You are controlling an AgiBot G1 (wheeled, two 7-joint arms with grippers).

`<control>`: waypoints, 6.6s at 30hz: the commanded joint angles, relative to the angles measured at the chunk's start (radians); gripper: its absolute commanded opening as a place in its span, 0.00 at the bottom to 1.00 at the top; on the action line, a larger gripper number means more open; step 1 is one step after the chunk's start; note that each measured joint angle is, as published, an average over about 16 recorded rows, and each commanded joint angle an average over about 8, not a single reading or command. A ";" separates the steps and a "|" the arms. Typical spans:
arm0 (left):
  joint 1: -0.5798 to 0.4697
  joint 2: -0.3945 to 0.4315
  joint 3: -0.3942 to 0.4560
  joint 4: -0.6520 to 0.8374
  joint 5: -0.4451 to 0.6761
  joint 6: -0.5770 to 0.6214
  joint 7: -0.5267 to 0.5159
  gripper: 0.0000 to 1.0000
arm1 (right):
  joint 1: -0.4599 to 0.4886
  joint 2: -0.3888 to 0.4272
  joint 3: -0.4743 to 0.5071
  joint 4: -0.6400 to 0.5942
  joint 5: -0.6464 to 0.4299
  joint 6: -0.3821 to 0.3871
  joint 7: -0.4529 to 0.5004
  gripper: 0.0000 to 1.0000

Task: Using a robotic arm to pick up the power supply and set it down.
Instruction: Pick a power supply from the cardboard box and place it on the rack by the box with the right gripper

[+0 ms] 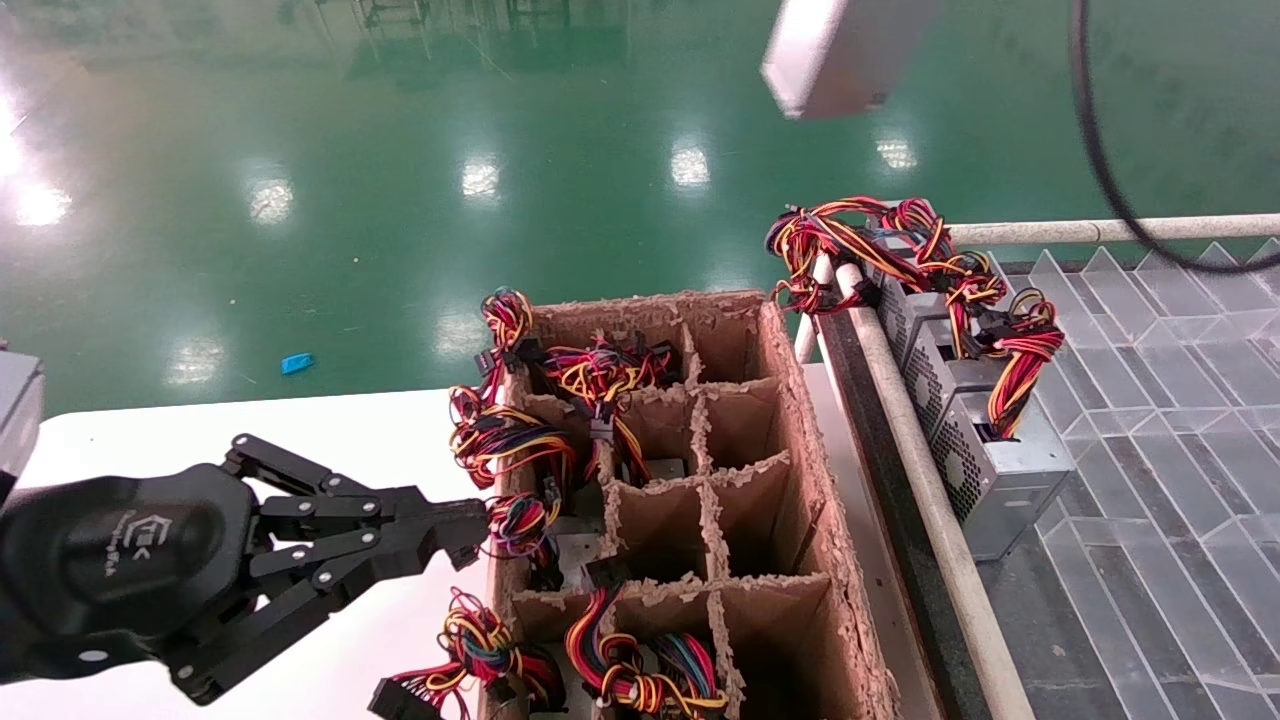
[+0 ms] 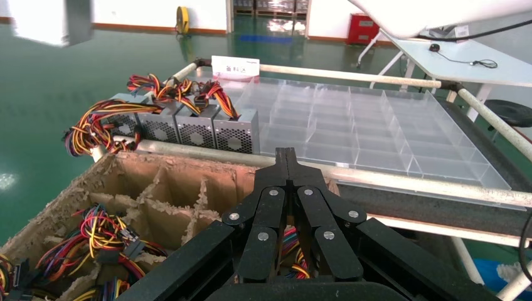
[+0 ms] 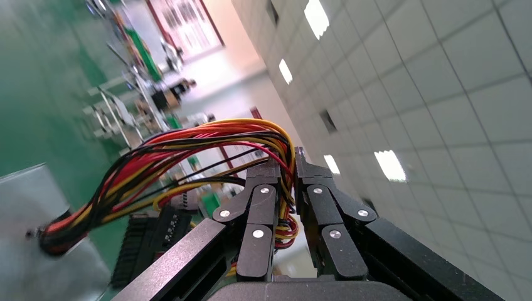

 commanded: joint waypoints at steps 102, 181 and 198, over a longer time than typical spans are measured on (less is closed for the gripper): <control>0.000 0.000 0.000 0.000 0.000 0.000 0.000 0.00 | -0.774 0.752 0.132 0.461 0.020 0.107 0.553 0.00; 0.000 0.000 0.000 0.000 0.000 0.000 0.000 0.00 | -0.634 0.789 0.214 0.461 -0.047 -0.530 0.992 0.00; 0.000 0.000 0.000 0.000 0.000 0.000 0.000 0.00 | -0.755 0.686 0.280 0.474 -0.055 -0.427 0.938 0.00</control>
